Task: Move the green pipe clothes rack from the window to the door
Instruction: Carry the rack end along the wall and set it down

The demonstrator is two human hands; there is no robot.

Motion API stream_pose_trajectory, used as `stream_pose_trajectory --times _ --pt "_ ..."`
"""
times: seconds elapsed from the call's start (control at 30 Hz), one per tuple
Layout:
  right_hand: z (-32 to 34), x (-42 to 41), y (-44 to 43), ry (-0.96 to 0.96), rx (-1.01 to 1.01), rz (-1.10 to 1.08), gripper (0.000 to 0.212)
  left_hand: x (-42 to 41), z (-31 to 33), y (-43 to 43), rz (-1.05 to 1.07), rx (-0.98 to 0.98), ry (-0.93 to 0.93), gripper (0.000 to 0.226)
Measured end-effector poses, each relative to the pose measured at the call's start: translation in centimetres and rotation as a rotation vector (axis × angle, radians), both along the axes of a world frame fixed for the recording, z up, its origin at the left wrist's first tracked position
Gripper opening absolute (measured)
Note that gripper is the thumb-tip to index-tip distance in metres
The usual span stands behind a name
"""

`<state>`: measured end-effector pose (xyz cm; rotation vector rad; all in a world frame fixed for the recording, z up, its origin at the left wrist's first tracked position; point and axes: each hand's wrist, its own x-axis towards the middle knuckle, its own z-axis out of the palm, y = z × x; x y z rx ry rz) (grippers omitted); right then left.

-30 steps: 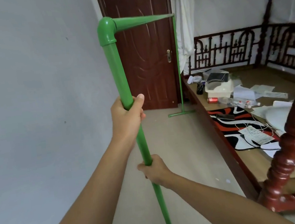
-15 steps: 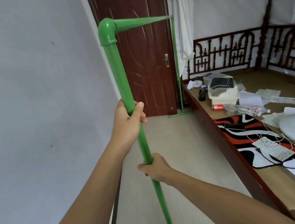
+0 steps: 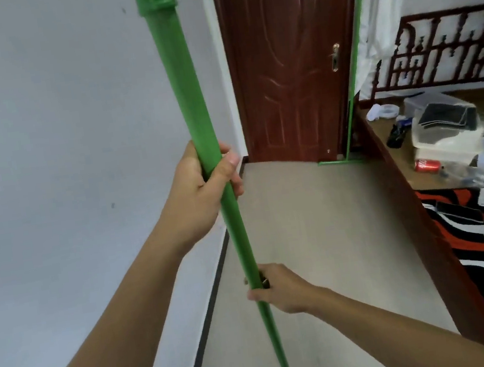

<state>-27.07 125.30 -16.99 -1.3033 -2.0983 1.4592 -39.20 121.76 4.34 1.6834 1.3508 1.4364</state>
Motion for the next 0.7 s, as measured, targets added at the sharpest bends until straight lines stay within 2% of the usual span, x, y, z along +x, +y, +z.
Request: stream_pose_trajectory --times 0.17,0.33,0.5,0.7 --pt "0.2 -4.4 2.8 0.000 0.045 0.178 0.026 -3.2 -1.1 0.9 0.236 -0.016 0.003 0.009" --pt "0.1 -9.6 4.3 0.018 0.065 0.244 0.025 -6.6 -3.7 1.3 0.457 -0.128 0.023 0.016" --pt "0.1 -13.8 5.5 -0.018 0.113 0.265 0.028 -10.2 -4.1 2.0 0.512 -0.158 0.043 0.012" --pt "0.2 -16.9 5.9 -0.035 0.115 0.240 0.029 -13.8 -4.3 3.0 0.483 -0.147 0.073 0.019"
